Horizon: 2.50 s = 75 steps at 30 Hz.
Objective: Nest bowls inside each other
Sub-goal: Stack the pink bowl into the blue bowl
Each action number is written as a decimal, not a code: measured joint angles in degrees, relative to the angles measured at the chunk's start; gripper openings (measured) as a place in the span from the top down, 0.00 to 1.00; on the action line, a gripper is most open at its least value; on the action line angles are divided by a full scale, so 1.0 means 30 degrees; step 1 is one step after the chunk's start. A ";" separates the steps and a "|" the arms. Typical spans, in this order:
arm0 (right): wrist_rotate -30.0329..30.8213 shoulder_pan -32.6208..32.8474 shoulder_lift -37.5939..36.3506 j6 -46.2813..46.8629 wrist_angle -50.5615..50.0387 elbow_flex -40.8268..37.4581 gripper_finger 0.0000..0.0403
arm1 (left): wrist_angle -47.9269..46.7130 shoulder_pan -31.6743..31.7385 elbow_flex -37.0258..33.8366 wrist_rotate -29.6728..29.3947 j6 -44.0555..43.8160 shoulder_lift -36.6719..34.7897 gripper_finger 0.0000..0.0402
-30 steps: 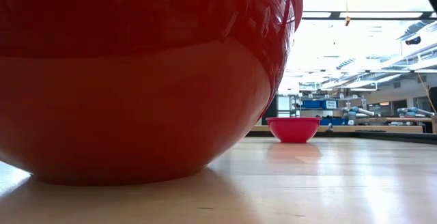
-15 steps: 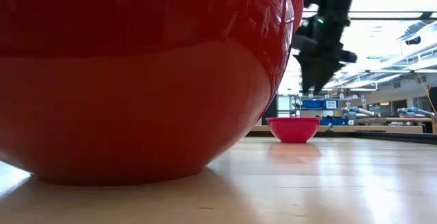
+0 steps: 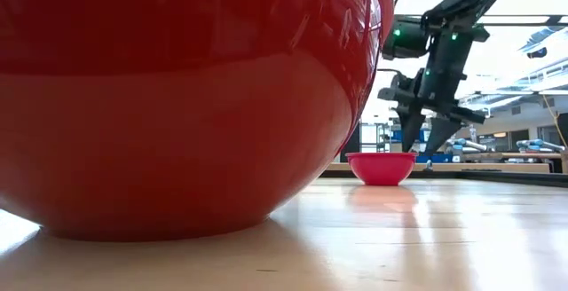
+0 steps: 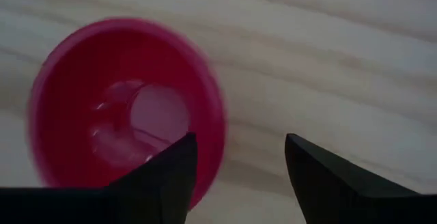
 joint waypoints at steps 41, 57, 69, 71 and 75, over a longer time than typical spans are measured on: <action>-0.6192 0.2469 0.3870 -1.2095 0.5903 0.7086 0.89 | 0.5603 -0.1477 -0.0007 -0.1789 -0.1759 0.0051 0.39; -0.3720 0.8376 0.4485 -1.0014 0.5855 0.9320 0.90 | 0.5669 0.0373 -0.0036 -0.2965 -0.0696 0.0544 0.39; -0.3584 1.1643 1.0110 -0.8579 0.5443 1.3921 0.90 | 0.6243 0.0815 -0.0022 -0.2658 -0.0663 0.0845 0.39; -0.3584 1.1953 1.1175 -0.9321 0.4635 1.5466 0.90 | 0.6279 0.0768 -0.0022 -0.2362 -0.0667 0.0845 0.39; -0.3905 1.2225 1.2885 -1.0599 0.2803 1.7930 0.90 | 0.6222 0.0714 -0.0022 -0.1434 -0.0664 0.0845 0.39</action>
